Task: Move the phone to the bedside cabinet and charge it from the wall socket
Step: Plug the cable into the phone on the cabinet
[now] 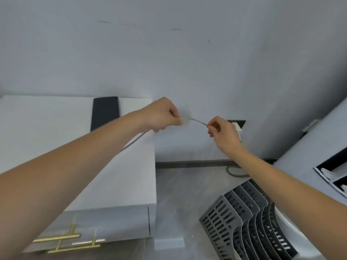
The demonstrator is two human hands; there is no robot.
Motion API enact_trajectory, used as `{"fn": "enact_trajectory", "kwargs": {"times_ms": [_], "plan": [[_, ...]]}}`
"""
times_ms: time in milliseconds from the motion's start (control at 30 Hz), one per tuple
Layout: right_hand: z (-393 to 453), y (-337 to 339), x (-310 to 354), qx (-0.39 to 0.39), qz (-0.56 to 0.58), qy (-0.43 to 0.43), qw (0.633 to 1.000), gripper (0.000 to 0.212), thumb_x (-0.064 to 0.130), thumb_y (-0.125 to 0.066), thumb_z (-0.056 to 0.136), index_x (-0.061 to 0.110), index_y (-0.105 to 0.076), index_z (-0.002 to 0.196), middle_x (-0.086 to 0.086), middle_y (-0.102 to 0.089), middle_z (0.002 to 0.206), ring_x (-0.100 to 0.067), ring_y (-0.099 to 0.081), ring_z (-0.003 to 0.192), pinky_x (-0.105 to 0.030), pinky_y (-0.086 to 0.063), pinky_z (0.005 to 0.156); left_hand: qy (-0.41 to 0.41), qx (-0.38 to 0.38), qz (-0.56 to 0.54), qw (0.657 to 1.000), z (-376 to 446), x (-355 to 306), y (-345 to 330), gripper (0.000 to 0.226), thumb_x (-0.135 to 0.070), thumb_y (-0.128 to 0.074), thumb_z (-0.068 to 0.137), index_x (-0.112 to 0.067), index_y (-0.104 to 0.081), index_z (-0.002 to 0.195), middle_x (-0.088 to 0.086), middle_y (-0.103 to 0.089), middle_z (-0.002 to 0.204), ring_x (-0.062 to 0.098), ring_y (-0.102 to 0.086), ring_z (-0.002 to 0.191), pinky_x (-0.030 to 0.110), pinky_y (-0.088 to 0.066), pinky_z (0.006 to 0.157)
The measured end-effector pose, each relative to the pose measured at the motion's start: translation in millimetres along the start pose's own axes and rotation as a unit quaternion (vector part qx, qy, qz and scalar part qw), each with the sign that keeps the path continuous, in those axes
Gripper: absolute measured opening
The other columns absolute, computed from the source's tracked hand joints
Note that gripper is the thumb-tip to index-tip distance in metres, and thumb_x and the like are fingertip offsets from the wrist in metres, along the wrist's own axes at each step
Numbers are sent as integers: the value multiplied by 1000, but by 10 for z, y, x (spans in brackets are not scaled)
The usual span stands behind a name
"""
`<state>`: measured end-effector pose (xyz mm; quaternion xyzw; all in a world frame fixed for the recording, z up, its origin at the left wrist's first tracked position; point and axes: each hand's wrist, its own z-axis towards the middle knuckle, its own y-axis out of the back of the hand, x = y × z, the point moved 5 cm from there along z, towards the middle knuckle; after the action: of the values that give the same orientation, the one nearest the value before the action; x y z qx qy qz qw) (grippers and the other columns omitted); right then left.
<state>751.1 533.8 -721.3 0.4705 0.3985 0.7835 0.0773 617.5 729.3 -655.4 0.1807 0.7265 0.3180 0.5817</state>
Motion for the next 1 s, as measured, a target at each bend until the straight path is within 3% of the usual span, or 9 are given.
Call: {"fn": "enact_trajectory", "kwargs": {"times_ms": [200,333,400,533,667,867,933,1000], "plan": [[90,-35,219,-9,-47,-11,999,12,11,-55,102,16,-63,95,-1,-70,80,-21,-70,81,-35,-56,73,56,-3,-150,987,-937,220,526,23,-32,-70,93,-10,-77,90,-7,-50,58,11,-40,44,22,-38,43],[190,2,261,-18,-78,-31,996,15,10,-53,102,17,-63,93,0,-68,77,-27,-70,80,-41,-57,72,62,-2,-197,978,-1418,424,750,24,-37,-69,94,-19,-75,80,-4,-48,63,12,-39,48,22,-39,44],[221,45,250,-20,-89,-47,995,16,12,-52,103,20,-62,92,1,-67,78,-28,-69,81,-36,-52,67,61,-13,-232,971,-1572,529,819,28,-38,-68,95,-21,-71,72,-5,-43,61,13,-34,48,22,-33,43],[214,29,320,1,-84,-49,995,13,13,-52,103,20,-60,95,-1,-67,83,-28,-70,85,-37,-54,69,53,-73,-317,944,-1617,621,798,28,-39,-60,100,-15,-63,85,-3,-26,62,15,-20,48,20,-18,40],[133,-133,637,77,-21,1,997,9,16,-55,104,20,-61,108,-8,-66,98,-26,-68,88,-29,-52,68,39,-104,-325,939,-1404,489,614,29,-39,-59,100,-15,-64,86,-6,-26,59,15,-19,49,21,-17,41],[-94,-304,1463,154,96,136,974,30,20,-55,105,23,-59,135,-2,-62,128,-15,-59,116,-21,-47,96,50,-102,-319,941,-1080,325,418,29,-39,-59,100,-14,-69,89,-7,-30,56,14,-22,48,23,-17,42],[-147,-337,1683,162,94,175,967,30,22,-55,106,24,-60,135,1,-61,129,-13,-58,118,-22,-48,97,46,-92,-319,942,-1031,302,391,30,-40,-59,100,-14,-70,90,-8,-32,55,13,-24,47,23,-20,40],[-166,-322,1806,147,86,207,963,20,18,-57,104,19,-67,122,-1,-62,116,-15,-60,107,-24,-49,88,36,-69,-321,944,-1029,291,360,30,-42,-60,99,-15,-73,91,-8,-32,56,12,-25,47,22,-23,40]]}}
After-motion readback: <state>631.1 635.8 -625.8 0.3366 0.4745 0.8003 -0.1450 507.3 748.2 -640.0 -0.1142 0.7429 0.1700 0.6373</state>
